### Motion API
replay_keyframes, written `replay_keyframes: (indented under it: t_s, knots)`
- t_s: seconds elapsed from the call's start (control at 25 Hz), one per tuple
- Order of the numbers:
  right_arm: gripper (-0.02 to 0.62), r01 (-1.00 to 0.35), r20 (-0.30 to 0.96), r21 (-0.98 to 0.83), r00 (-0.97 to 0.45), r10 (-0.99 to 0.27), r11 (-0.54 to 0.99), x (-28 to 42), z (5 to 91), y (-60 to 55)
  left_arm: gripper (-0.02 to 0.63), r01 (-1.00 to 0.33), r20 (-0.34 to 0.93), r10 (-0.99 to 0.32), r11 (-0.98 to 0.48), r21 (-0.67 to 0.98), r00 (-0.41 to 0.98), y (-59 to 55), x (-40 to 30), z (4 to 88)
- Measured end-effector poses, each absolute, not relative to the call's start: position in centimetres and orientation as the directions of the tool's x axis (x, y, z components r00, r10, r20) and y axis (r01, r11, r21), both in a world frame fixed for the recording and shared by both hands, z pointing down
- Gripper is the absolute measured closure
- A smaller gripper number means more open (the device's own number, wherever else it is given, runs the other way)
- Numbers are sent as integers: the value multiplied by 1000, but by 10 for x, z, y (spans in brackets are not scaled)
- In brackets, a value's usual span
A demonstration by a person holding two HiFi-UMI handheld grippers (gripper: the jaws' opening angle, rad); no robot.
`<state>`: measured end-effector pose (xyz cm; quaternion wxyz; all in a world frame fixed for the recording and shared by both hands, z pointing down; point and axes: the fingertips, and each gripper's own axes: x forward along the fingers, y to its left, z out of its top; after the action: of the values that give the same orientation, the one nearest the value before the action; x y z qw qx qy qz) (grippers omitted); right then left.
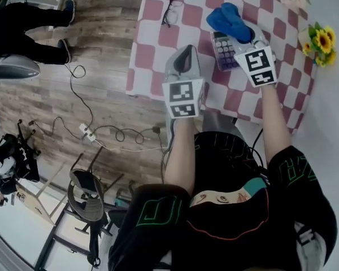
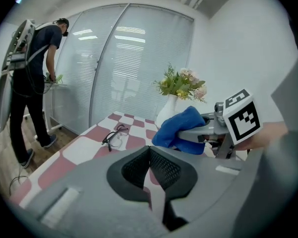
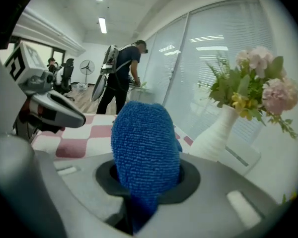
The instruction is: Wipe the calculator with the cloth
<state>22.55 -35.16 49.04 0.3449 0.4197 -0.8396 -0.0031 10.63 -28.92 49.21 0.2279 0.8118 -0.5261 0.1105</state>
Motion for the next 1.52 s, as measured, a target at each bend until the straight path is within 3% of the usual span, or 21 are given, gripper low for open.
replay_keyframes:
  t_s: [0.24,0.72,1.52]
  knots:
    - [497,-522,641,389,-438,-630,759,212,524,-338,595,-945,442,-841,-229,234,313,-276,95,499]
    - [495,-350,683,385,-514,-518,854,207,540,-302,597,-949,415,-867,-174,263,274,-256,124,488]
    - [495,-197,715,372,-563,-416,907,220,540,-248,597,-955,410,-882,-128,269,233,-241,143,490]
